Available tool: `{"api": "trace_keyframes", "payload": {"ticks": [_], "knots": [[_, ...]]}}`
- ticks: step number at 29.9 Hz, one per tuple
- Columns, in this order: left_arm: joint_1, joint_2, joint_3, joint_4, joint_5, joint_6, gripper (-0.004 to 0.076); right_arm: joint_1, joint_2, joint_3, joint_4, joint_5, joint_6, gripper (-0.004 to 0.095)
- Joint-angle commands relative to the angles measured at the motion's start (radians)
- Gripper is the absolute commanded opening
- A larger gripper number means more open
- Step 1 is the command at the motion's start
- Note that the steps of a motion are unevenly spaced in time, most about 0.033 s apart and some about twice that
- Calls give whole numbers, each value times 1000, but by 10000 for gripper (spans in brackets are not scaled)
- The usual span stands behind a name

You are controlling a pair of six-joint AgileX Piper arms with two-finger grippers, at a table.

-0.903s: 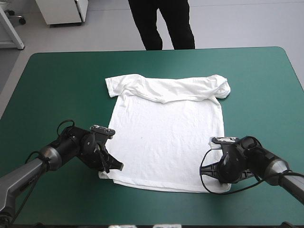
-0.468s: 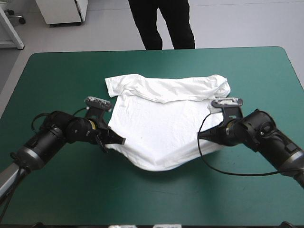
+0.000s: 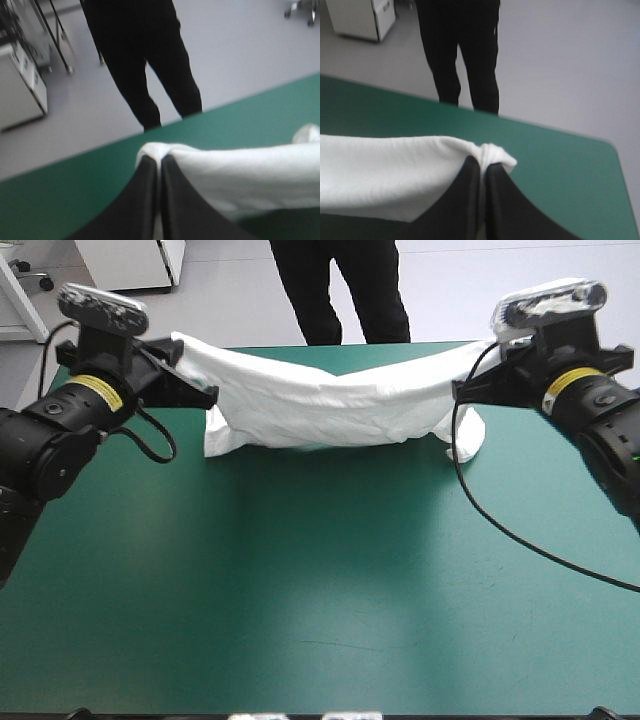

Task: Fold the cloth

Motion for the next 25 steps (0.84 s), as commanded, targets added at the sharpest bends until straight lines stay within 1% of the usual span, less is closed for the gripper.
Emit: {"api": "trace_keyframes", "payload": {"ticks": [1,6,10,13,15,20,22,25], "knots": [[-7,-27,-119,57,-163,-5,-9,-1,-28,-135,-63,-161,-81,-17],[-7,-27,-252,75,-257,22,-9,-1,-28,-270,-62,-325,-161,-17],[-7,-27,-339,71,-385,74,-9,-1,-28,-345,-48,-458,-259,-17],[-7,-27,-388,65,-460,100,-9,-1,-28,-387,-23,-520,-314,-17],[-7,-27,-420,65,-483,100,-9,-1,-28,-405,5,-539,-343,-17],[-7,-27,-447,65,-476,100,-9,-1,-28,-416,36,-546,-351,-17],[-7,-21,-447,49,-439,100,-9,-1,-22,-414,36,-531,-346,-17],[-7,6,-446,10,-354,94,-9,-1,-1,-414,39,-495,-340,-17]]}}
